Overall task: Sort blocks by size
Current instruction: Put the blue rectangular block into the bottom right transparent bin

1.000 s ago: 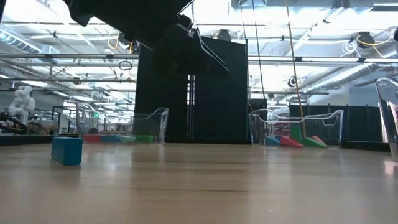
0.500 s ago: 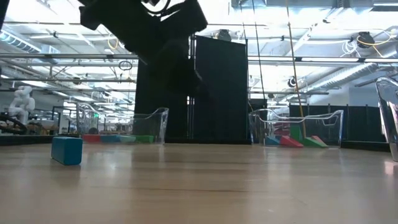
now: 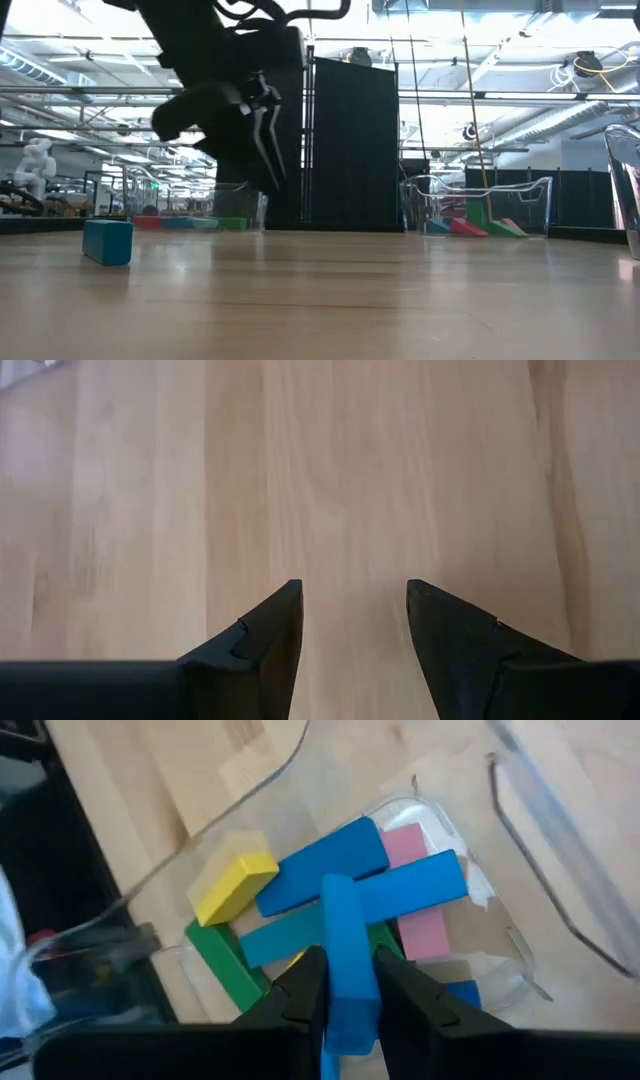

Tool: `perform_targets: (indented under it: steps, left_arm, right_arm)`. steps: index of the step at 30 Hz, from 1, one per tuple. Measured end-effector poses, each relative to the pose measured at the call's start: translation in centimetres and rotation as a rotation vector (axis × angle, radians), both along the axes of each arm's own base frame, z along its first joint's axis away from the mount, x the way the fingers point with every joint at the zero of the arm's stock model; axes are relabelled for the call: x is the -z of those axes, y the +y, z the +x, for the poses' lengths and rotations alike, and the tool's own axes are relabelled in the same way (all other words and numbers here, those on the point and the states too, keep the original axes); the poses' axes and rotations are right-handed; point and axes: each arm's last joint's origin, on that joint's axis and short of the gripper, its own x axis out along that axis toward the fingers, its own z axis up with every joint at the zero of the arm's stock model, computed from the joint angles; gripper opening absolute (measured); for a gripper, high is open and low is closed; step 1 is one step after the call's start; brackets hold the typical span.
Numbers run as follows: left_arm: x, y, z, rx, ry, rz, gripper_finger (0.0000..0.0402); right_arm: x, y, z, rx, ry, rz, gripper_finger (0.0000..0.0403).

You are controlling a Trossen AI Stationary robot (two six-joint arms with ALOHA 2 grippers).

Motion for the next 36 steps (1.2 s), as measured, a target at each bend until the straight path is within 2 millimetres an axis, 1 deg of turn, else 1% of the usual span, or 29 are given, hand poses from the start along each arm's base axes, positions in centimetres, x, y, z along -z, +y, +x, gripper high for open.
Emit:
perform_targets:
  steps: [4, 7, 13, 17, 20, 23, 27, 29, 32, 36]
  left_arm:
    - [0.2, -0.6, -0.7, -0.012, 0.042, -0.002, 0.0180]
    - [0.3, -0.9, -0.9, -0.057, 0.036, -0.032, 0.0180]
    - [0.1, -1.2, -1.7, -0.031, 0.108, -0.064, 0.0180]
    - [-0.1, -1.3, -2.2, -0.010, 0.150, -0.079, 0.0180]
    - [-0.3, -1.4, -2.5, 0.015, 0.169, -0.083, 0.0180]
    - [-0.7, -1.8, -3.2, 0.064, 0.208, -0.073, 0.0180]
    - [-1.3, -2.6, -4.2, 0.106, 0.228, -0.060, 0.0180]
    - [-1.6, -3.0, -4.6, 0.118, 0.231, -0.060, 0.0180]
    - [-1.6, -3.6, -5.0, 0.153, 0.266, -0.116, 0.0180]
    - [-1.0, -4.4, -5.6, 0.200, 0.327, -0.205, 0.0180]
  right_arm:
    - [0.6, 0.7, 0.5, -0.061, 0.013, -0.024, 0.0069]
    - [0.7, 0.9, 0.6, -0.089, 0.006, -0.033, 0.0094]
    - [0.6, 0.8, 0.5, -0.096, -0.004, -0.027, 0.0153]
    - [0.2, 0.7, 0.5, -0.104, -0.023, -0.008, 0.0175]
    - [-0.2, 0.7, 0.5, -0.106, -0.061, 0.025, 0.0179]
    - [-0.8, 0.7, 0.6, -0.124, -0.143, 0.038, 0.0179]
    - [-1.6, 0.5, 0.8, -0.173, -0.272, -0.002, 0.0174]
    - [-1.8, 0.3, 0.9, -0.192, -0.310, -0.025, 0.0172]
    - [-2.0, -0.1, 1.1, -0.193, -0.342, -0.052, 0.0172]
    - [-2.1, -0.3, 1.3, -0.192, -0.352, -0.061, 0.0172]
